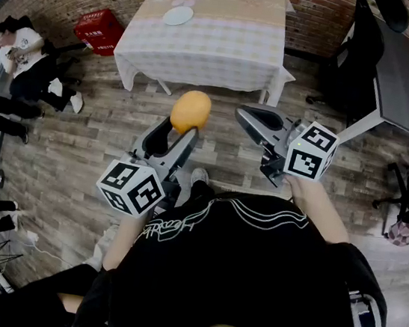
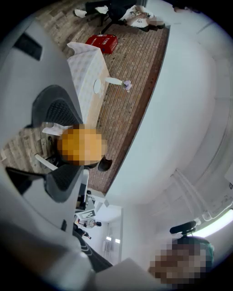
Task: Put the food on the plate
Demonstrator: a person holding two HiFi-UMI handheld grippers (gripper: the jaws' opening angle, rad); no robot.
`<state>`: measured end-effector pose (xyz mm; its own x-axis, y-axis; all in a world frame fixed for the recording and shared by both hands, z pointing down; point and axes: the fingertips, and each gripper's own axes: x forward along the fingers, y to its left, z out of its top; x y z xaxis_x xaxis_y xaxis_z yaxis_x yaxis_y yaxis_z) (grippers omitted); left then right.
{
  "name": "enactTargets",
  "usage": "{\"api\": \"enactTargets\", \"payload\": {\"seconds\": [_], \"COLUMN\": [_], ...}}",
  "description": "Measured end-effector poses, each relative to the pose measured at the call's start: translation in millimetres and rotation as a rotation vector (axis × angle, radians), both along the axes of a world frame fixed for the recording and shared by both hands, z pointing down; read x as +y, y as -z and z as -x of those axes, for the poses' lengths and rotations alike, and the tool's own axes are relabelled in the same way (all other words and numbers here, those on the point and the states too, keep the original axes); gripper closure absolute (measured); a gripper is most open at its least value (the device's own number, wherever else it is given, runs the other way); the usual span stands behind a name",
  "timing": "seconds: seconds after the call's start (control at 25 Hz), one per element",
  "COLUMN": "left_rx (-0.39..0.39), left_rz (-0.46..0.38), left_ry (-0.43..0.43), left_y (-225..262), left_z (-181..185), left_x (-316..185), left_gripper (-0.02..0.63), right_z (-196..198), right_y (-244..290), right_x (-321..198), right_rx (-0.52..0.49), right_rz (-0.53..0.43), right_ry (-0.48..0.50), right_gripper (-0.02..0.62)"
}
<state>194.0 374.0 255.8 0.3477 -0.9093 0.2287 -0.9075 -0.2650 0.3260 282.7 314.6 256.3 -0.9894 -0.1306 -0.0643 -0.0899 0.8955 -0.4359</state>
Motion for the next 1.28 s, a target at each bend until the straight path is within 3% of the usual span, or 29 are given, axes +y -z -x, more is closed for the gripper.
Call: {"api": "enactTargets", "payload": {"seconds": [0.44, 0.72, 1.08, 1.28], "left_rx": [-0.009, 0.006, 0.027, 0.04], "left_rz": [-0.017, -0.03, -0.025, -0.01], "left_ry": [0.026, 0.059, 0.048, 0.025], "left_y": [7.5, 7.0, -3.4, -6.4], "left_z": [1.8, 34.0, 65.1, 96.8], "left_x": [7.3, 6.4, -23.4, -67.2], "left_gripper": [0.347, 0.347, 0.347, 0.347], "right_z": [2.9, 36.1, 68.4, 97.8], "right_y": [-1.0, -3.8, -13.3, -17.1], "right_x": [3.0, -5.8, -32.5, -74.5], "right_rx": [0.004, 0.04, 0.056, 0.07], "right_rz": [0.011, 0.008, 0.014, 0.035], "right_ry": [0.017, 0.02, 0.018, -0.006], "right_gripper": [0.598, 0.598, 0.598, 0.598]}}
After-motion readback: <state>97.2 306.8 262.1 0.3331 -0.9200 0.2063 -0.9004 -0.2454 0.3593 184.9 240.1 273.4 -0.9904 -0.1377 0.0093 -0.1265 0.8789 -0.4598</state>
